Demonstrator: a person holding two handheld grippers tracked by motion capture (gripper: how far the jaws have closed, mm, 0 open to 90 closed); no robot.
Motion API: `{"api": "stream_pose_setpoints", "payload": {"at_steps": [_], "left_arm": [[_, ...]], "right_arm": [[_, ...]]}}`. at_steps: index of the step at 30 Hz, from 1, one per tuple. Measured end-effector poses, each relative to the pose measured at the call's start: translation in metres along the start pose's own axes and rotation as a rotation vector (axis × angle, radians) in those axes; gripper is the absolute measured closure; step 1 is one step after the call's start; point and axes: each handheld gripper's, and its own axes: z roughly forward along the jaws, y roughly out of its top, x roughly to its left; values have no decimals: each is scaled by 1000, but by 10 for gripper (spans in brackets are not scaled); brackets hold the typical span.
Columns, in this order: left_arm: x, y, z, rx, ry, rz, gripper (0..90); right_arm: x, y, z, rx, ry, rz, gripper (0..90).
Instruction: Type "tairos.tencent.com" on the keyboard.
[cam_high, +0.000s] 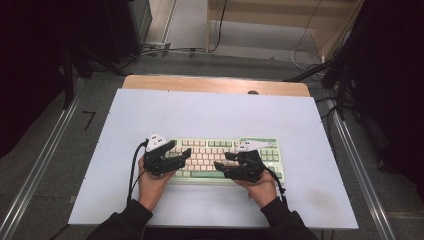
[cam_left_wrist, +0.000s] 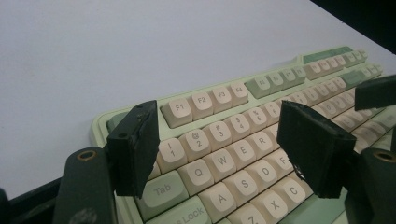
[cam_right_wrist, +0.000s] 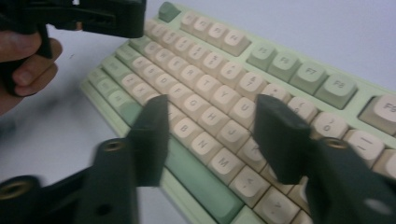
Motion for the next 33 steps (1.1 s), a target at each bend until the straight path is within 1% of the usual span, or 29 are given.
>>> {"api": "stream_pose_setpoints", "payload": {"at_steps": [3,5,13,21,27,33], "left_arm": [[0,0,0,0,-1,-1,301],[0,0,0,0,1,-1,301],[1,0,-1,-1,6,0,301],[1,0,-1,-2,5,-3,301],[1,0,-1,-1,6,-3,301],[1,0,-1,-3,8,-5,301]], "right_arm": [[4,-2,0,0,-10,-20,769],[3,-3,0,5,-14,-21,867],[-1,-8,4,36,-32,-23,873],[-1,-10,7,47,-42,-21,873],[-1,-11,10,65,-49,-30,873],[-1,-12,12,69,-52,-32,873]]}}
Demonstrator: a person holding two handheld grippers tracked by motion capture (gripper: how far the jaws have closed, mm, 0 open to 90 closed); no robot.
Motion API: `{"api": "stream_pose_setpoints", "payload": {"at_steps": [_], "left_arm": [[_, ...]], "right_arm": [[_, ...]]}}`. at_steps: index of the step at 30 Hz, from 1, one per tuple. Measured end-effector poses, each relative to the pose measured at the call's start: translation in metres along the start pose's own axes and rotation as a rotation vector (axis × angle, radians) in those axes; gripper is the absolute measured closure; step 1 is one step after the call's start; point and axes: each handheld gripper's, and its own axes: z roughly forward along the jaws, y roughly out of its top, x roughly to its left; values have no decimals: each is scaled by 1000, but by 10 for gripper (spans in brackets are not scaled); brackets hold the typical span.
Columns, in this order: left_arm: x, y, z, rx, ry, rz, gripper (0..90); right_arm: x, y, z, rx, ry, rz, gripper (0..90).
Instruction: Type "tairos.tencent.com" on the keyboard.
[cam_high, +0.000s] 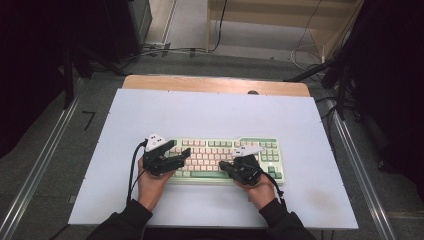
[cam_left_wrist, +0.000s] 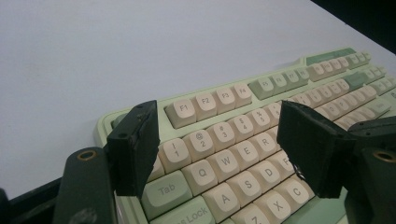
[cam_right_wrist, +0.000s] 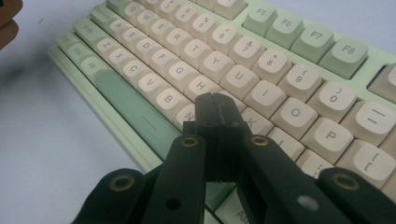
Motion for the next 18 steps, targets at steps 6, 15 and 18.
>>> {"api": "stream_pose_setpoints", "payload": {"at_steps": [6,15,18], "left_arm": [[0,0,0,0,0,0,301],[2,0,-2,-8,5,-6,301],[2,0,-1,-7,8,-11,300]], "right_arm": [[0,0,0,2,1,-1,873],[-4,-1,-9,-57,21,33,780],[-12,3,-22,-107,24,58,585]]}}
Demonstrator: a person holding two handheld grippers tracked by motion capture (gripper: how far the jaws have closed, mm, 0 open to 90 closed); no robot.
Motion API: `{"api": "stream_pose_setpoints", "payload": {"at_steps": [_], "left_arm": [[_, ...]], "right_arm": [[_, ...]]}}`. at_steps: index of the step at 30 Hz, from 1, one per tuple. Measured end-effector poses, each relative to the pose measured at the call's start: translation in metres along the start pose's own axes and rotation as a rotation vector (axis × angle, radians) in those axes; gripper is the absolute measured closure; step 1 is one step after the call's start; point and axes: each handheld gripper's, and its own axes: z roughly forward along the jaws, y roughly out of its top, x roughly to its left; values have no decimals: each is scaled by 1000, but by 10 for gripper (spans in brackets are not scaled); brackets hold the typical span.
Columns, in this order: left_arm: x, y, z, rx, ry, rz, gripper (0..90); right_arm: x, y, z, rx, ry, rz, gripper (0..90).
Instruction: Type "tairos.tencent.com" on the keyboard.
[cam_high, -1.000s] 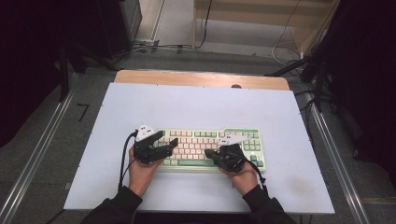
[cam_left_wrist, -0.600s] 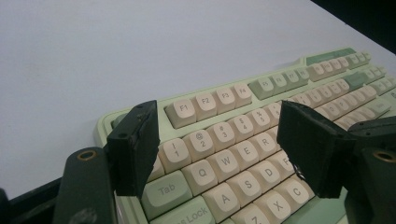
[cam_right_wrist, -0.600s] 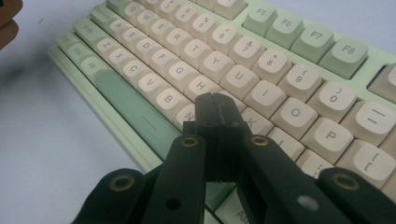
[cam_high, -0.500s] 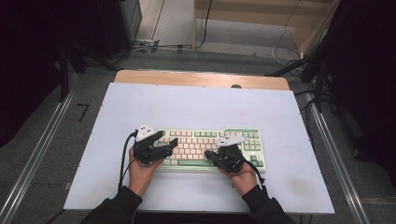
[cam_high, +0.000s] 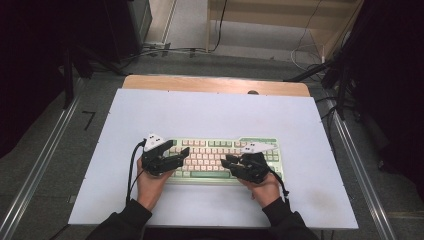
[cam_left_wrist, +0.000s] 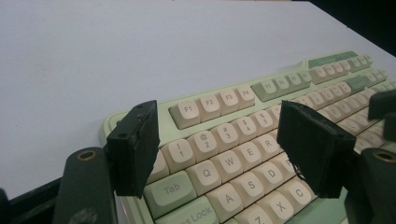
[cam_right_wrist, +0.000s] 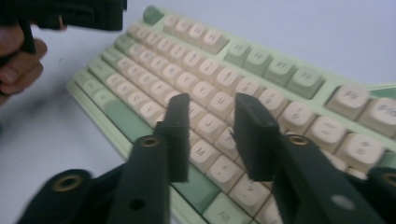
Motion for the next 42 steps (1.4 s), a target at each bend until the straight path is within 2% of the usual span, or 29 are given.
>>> {"api": "stream_pose_setpoints", "payload": {"at_steps": [1,4,8,11,14,18,24,34,42], "left_arm": [[0,0,0,-1,1,-1,299],[0,0,-1,-4,1,2,291],[2,1,-3,-9,13,-3,266],[4,1,-6,-13,15,-9,241],[7,0,-10,-8,27,-2,216],[14,-1,-18,-25,46,-6,213],[24,-4,-32,-56,83,-12,211],[48,-15,-50,-53,147,-26,208],[60,-22,-62,-61,200,-35,208]], "right_arm": [[-3,1,-3,-15,-2,12,504],[-12,1,-11,-33,-24,47,370],[-21,-2,-19,-44,-64,64,273],[-30,-6,-27,-51,-100,75,244],[-41,-11,-38,-67,-132,93,228],[-54,-19,-52,-93,-171,120,213],[-69,-30,-70,-102,-218,146,207],[-87,-49,-98,-109,-308,165,199],[-96,-60,-114,-112,-348,183,199]]}}
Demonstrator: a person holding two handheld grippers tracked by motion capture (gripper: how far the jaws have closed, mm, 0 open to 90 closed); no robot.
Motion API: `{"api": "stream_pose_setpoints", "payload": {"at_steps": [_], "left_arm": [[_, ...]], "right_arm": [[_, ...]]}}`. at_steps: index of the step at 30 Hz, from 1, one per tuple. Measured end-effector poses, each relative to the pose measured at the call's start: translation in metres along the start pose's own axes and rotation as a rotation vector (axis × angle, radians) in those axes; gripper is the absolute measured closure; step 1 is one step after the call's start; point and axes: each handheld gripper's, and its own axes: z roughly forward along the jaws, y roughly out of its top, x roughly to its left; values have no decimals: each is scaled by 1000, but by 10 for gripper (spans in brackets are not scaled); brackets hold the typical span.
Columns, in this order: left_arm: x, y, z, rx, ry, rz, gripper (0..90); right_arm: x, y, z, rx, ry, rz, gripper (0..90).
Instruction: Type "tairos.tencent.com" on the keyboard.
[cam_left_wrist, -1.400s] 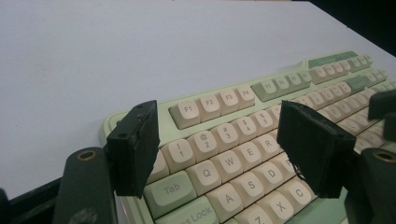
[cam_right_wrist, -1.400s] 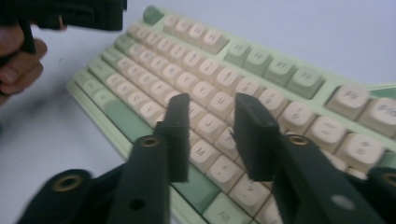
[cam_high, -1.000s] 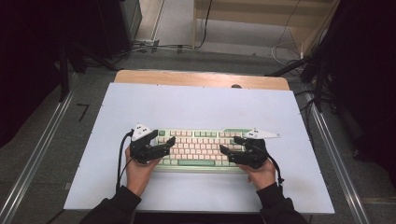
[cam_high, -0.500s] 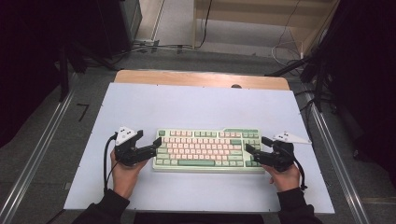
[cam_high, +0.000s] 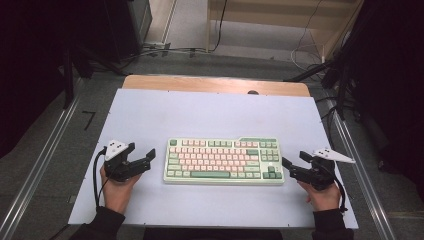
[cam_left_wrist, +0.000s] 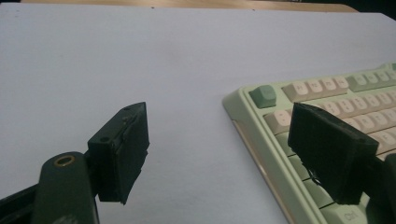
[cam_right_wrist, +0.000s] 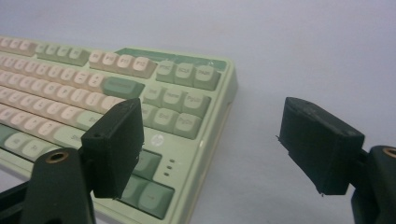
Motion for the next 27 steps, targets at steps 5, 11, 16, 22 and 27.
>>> {"api": "stream_pose_setpoints", "payload": {"at_steps": [5,11,16,22,27], "left_arm": [[6,-3,-3,-4,37,-7,208],[7,-5,-3,7,59,-1,208],[6,-6,-1,15,64,1,208],[7,-7,1,32,72,6,208],[12,-8,5,54,88,-19,208]], "right_arm": [[-8,-5,-6,1,-27,7,200],[-20,-10,-13,2,-74,13,200],[-31,-15,-18,1,-119,26,200],[-42,-20,-21,5,-152,52,200],[-46,-21,-21,10,-172,67,201]]}}
